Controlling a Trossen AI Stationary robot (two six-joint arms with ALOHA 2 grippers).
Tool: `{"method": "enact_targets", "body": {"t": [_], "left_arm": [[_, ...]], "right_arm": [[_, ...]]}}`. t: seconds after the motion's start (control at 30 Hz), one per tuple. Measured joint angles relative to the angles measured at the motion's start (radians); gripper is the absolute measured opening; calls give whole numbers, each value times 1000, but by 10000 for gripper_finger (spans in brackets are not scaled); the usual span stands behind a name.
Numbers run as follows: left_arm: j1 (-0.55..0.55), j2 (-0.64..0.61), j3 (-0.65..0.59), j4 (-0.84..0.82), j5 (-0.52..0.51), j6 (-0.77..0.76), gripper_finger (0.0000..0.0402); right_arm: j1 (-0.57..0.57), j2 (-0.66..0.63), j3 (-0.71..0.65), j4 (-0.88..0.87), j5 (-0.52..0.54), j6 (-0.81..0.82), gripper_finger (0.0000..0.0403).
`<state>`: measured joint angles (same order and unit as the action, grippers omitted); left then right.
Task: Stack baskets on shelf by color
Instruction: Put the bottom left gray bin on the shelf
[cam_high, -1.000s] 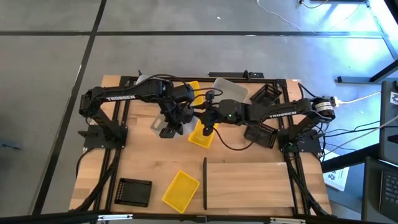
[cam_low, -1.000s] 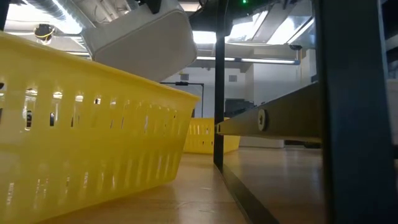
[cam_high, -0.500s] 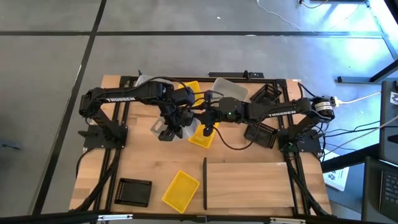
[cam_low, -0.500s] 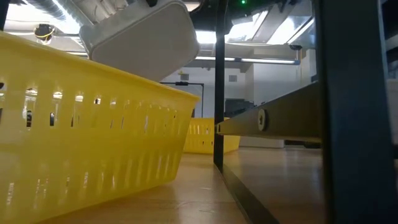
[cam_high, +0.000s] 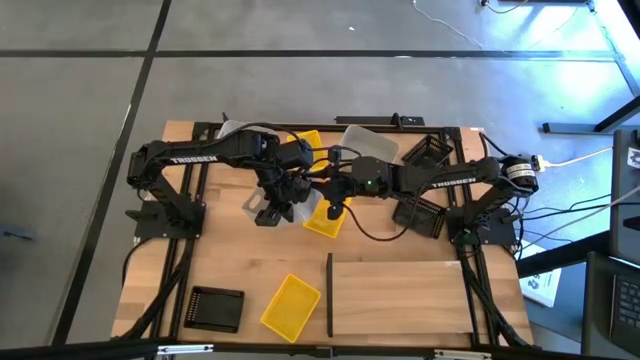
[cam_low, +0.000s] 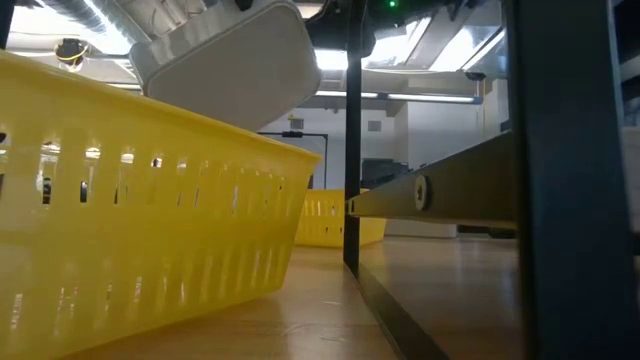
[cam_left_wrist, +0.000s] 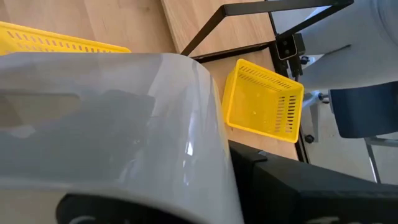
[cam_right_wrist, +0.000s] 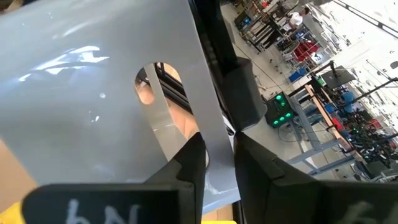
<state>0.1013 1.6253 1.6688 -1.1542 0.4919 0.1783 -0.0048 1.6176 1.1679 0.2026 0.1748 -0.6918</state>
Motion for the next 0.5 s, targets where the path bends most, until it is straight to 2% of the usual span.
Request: {"method": "enact_targets", "body": {"t": [0.5], "left_arm": [[-1,0,0,8,-78,-56,0]], "right_arm": [[-1,1,0,-1,2,-5,64]]}}
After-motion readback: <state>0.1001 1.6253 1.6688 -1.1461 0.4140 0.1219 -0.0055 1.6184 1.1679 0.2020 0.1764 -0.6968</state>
